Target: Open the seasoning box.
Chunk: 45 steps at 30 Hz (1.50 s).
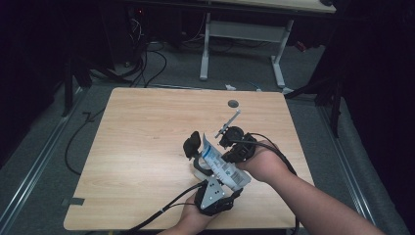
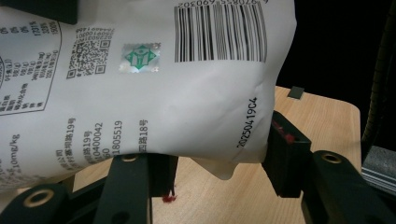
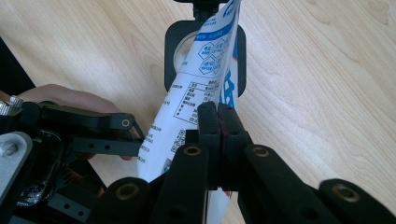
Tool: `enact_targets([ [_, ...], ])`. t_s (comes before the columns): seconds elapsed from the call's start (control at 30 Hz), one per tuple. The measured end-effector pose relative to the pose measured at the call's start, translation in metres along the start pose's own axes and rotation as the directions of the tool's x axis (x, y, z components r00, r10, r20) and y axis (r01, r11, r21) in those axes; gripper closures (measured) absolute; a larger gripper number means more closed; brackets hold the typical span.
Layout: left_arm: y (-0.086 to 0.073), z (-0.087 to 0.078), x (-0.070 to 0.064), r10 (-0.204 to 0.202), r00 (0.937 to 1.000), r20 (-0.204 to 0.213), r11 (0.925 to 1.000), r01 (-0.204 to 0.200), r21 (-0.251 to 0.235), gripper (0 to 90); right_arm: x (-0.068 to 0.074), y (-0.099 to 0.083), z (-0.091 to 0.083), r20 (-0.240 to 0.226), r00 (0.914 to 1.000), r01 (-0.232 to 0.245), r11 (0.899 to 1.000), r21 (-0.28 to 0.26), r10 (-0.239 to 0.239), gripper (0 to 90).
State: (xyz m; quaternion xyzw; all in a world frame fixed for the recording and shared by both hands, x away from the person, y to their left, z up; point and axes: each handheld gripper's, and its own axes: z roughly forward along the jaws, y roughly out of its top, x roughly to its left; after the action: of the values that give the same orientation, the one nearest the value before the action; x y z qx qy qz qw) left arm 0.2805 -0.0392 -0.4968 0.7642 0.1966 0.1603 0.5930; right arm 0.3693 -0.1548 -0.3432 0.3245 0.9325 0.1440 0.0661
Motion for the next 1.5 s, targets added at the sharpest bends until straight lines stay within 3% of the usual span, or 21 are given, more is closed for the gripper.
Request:
enact_targets([
  [1.5, 0.0036, -0.0010, 0.0008, -0.002, 1.0000, -0.004, 0.9999, 0.002, -0.015, 51.6, 0.0010, 0.0050, -0.0018, 0.007, 0.9998, 0.017, 1.000, -0.002, -0.017, 90.0],
])
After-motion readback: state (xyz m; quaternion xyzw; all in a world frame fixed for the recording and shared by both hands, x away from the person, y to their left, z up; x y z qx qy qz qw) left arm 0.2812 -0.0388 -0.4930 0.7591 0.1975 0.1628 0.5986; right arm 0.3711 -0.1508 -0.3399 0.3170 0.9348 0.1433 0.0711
